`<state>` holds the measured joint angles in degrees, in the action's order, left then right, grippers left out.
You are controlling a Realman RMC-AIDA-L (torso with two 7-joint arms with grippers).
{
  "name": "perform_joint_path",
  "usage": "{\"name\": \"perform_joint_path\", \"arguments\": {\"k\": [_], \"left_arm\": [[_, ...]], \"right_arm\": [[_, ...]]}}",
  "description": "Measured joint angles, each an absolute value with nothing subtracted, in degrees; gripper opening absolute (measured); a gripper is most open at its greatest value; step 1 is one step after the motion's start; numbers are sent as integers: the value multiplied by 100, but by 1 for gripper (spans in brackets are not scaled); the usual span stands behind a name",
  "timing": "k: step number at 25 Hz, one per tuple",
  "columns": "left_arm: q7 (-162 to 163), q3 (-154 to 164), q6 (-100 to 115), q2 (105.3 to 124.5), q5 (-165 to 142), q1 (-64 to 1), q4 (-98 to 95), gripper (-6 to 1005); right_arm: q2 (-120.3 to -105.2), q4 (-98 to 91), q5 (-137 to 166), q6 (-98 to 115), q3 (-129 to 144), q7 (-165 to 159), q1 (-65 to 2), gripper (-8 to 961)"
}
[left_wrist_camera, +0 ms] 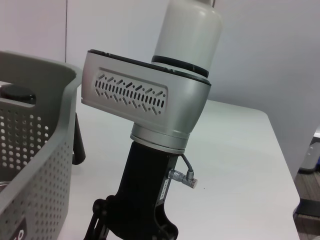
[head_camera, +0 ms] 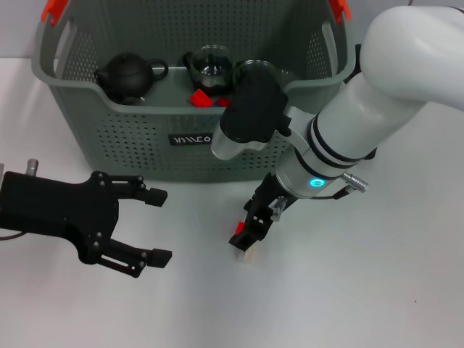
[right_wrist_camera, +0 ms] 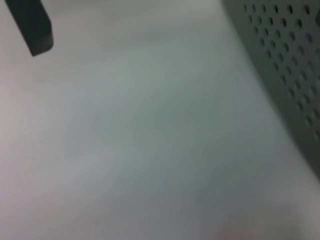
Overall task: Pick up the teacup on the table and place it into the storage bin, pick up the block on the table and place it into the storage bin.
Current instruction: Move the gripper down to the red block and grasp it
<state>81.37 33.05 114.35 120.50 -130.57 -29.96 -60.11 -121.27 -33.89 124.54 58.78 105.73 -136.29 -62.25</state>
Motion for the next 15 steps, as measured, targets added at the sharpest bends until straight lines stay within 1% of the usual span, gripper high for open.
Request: {"name": "perform_joint_path", "arguments": {"k": [6,11,15], "left_arm": [[8139,3304,11430,12050,-13051,-3002,-6012,938],[8139,3305,11426,12050,-13029,-3005,-6012,938],[8137,3304,11425,12050,-13027,-3006,-6012,937]], "right_arm": [[-12119,-3378,12454,5891,10569,-13696,-6255,735],[-12142,-3380,12454,5930,10573,-13739,-6325,733],[-12149,-3355,12454,5918,10574,-13760,-6359,620]]}}
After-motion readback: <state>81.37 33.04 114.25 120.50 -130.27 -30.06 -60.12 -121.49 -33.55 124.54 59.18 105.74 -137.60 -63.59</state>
